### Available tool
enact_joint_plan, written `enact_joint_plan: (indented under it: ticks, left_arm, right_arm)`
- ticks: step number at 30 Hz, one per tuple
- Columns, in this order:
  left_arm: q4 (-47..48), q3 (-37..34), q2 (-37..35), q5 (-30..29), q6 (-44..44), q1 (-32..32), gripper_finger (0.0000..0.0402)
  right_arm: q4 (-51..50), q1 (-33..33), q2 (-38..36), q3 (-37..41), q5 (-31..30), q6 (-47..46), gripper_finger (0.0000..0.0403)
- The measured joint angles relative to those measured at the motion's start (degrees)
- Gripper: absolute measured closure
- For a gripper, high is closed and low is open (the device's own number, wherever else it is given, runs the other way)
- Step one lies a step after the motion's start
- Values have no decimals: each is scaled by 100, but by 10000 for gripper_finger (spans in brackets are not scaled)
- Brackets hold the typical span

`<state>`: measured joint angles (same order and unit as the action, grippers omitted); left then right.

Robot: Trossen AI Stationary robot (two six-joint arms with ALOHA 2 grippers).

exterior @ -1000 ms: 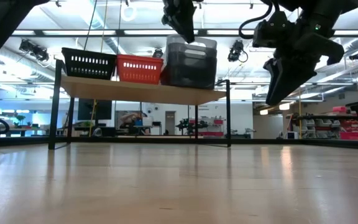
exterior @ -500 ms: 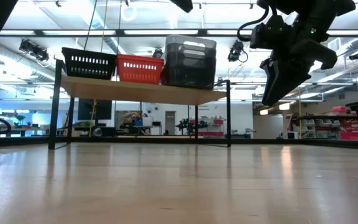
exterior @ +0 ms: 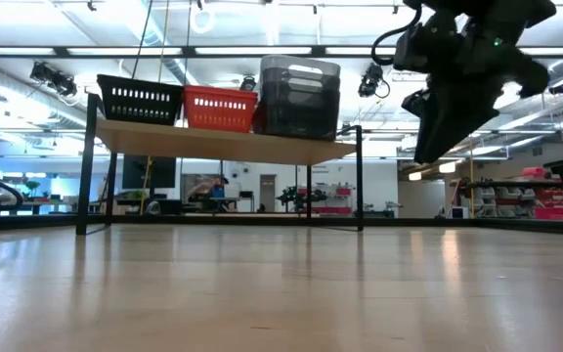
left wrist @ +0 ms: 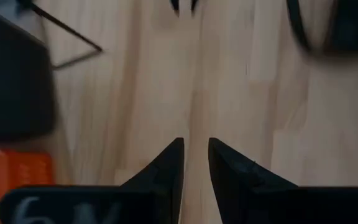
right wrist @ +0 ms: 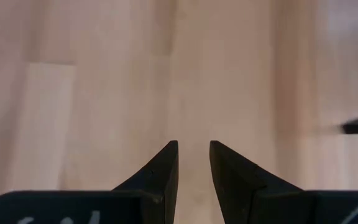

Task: Stack baskets on shelf by color
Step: Stack the black basket on top of the other black basket on the shelf

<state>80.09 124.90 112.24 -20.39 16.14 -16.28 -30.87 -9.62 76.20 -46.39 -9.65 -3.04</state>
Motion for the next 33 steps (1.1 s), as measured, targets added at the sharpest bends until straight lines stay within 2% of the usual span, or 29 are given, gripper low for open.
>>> enact_joint_plan:
  ticks: [3,6,10,14,18,23,26,33]
  left_arm:
    - [-201,-582,5,-251,130,-392,322]
    - [-853,-1184,-2,-349,98,-712,322]
    - [-1803,-1807,-27,-408,-78,-982,323]
    - [-2765,-2419,-32,-433,-299,-1106,330]
    - [-3681,-3014,-69,-163,-330,-1125,338]
    - [-4478,-3600,-71,255,-337,-1128,348]
    - [-4996,-3920,-71,263,-381,-1183,352]
    - [-6816,-4806,-78,686,-259,-1219,354]
  right_arm:
    - [4,-105,0,0,307,-110,304]
    - [40,-218,1,0,478,28,304]
    - [174,-369,9,0,524,410,304]
    - [770,-509,187,0,524,843,304]
    - [1288,-650,531,0,612,796,304]
    - [1287,-793,926,0,607,642,304]
    - [1223,-930,1038,-63,584,562,304]
    - [773,-1639,1055,-870,579,515,304]
